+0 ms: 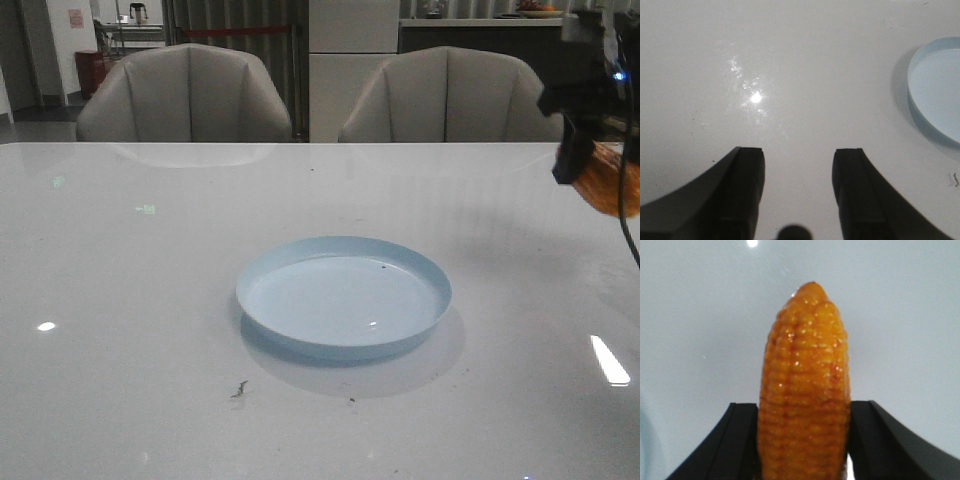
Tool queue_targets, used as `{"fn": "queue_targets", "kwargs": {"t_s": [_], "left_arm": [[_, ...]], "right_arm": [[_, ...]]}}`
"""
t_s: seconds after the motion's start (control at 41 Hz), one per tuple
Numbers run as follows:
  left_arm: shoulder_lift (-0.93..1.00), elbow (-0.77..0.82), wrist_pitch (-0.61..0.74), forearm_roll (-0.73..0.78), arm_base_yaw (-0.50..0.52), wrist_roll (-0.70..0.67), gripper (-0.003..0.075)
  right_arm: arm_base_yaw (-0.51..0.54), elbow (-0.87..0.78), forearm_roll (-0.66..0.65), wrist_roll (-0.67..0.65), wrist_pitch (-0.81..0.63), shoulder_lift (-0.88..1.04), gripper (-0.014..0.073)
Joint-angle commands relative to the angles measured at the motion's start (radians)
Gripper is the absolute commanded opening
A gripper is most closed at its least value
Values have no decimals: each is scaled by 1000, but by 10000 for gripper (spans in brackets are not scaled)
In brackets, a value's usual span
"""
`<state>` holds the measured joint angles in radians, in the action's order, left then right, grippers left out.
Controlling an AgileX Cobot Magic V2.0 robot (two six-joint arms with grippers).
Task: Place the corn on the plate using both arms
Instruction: 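Lift the corn with the right gripper and lower it onto the plate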
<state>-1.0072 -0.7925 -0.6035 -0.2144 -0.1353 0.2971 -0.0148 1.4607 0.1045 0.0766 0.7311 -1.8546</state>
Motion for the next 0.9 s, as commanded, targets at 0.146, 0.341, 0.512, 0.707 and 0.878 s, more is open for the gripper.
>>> {"fn": "queue_targets", "kwargs": {"t_s": [0.146,0.341,0.512,0.707,0.878], "left_arm": [[19,-26,81,-15,1,-2,388],[19,-26,81,-15,1,-2,388],[19,-26,81,-15,1,-2,388],[19,-26,81,-15,1,-2,388],[19,-26,81,-15,1,-2,388]], "right_arm": [[-158,158,12,80,-18,47,276],[-297,157,12,92,6,28,276],[-394,157,12,92,38,-19,276],[-441,157,71,92,57,-87,276],[-442,157,182,92,75,-135,276]]}}
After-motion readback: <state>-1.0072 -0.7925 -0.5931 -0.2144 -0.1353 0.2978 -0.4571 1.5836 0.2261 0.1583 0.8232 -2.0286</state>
